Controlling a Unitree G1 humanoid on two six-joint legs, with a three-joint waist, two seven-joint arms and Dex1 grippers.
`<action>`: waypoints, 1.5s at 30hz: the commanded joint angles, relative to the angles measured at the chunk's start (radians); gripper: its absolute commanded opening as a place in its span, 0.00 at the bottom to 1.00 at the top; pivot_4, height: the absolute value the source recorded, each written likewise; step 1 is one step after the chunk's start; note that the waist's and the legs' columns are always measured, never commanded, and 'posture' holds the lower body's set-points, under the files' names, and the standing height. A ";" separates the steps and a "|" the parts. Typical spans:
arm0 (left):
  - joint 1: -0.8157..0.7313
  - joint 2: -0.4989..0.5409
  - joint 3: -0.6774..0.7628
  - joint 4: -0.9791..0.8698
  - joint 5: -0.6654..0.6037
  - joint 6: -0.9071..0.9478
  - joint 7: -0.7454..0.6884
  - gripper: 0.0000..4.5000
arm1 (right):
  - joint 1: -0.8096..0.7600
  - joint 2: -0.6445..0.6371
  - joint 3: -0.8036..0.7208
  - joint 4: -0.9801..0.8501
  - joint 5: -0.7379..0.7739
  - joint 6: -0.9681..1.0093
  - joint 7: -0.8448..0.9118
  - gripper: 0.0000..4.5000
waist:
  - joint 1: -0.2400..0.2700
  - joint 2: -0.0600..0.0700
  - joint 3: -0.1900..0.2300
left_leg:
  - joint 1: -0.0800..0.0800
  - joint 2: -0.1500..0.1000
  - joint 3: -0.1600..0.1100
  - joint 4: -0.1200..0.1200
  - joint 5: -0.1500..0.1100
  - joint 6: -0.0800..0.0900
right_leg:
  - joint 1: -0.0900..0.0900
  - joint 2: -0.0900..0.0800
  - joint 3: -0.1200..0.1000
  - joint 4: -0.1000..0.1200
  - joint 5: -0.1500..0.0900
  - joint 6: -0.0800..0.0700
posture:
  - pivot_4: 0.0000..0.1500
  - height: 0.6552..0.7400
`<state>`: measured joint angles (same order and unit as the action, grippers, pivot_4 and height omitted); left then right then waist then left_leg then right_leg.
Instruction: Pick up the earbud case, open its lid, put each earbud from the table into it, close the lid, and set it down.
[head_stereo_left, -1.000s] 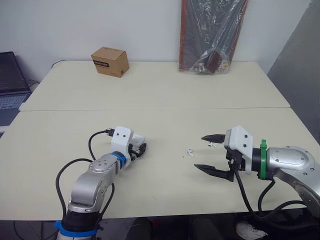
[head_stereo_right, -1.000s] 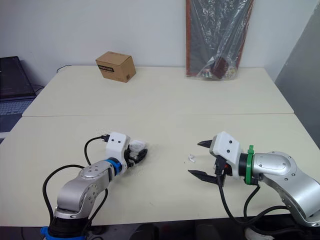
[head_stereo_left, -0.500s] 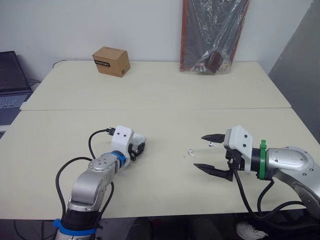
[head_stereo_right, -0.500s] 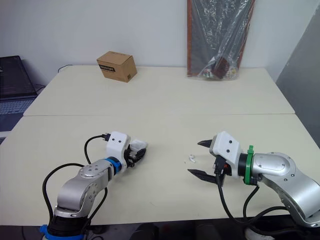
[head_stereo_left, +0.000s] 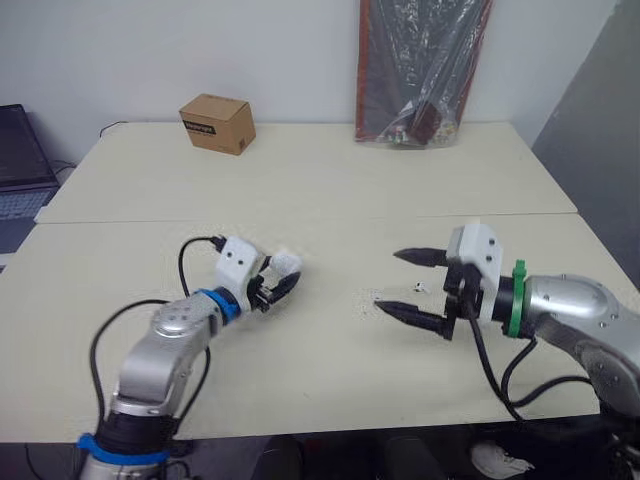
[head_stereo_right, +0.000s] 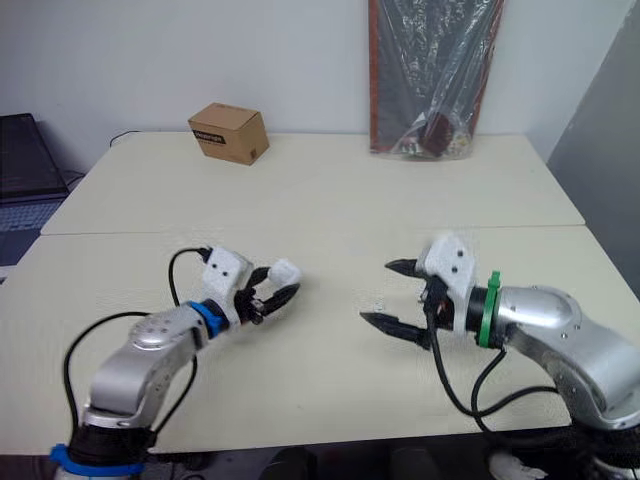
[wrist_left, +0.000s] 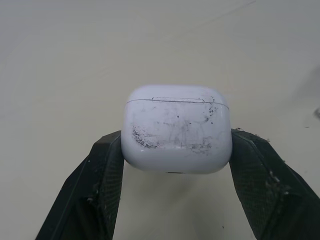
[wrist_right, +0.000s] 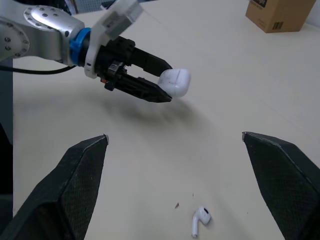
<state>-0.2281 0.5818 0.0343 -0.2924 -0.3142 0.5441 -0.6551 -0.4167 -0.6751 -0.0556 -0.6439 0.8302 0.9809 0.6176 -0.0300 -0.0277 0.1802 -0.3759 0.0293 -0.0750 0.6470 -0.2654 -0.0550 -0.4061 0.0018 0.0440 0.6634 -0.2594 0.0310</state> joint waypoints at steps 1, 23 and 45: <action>-0.058 0.044 0.013 0.034 -0.018 -0.114 -0.116 0.61 | -0.084 0.053 -0.063 0.053 0.186 0.151 -0.106 1.00 | 0.001 0.001 0.000 | 0.000 0.000 0.000 0.000 0.000 0.000 | 0.000 0.000 0.000 0.000 0.001 -0.003 | 1.00 1.00; -0.287 0.022 -0.090 0.120 -0.007 -0.500 -0.432 0.61 | -0.265 0.234 -0.010 0.470 1.141 0.169 -1.020 1.00 | -0.002 0.002 0.001 | -0.007 0.000 0.000 -0.001 0.000 0.001 | -0.006 0.000 0.000 0.000 0.002 -0.004 | 1.00 1.00; -0.293 0.003 -0.101 0.129 0.012 -0.543 -0.415 0.61 | -0.288 0.260 0.075 0.474 1.142 0.157 -0.992 0.65 | -0.002 0.003 0.002 | -0.007 0.001 0.000 -0.001 0.000 0.001 | -0.006 0.001 -0.001 0.000 0.002 -0.004 | 1.00 1.00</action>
<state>-0.5122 0.5850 -0.0760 -0.1387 -0.2900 0.0135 -1.0759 -0.6817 -0.4142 0.0243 -0.1525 1.9450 1.1433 -0.3913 -0.0320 -0.0250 0.1819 -0.3830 0.0299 -0.0754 0.6462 -0.2657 -0.0541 -0.4119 0.0029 0.0434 0.6635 -0.2570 0.0267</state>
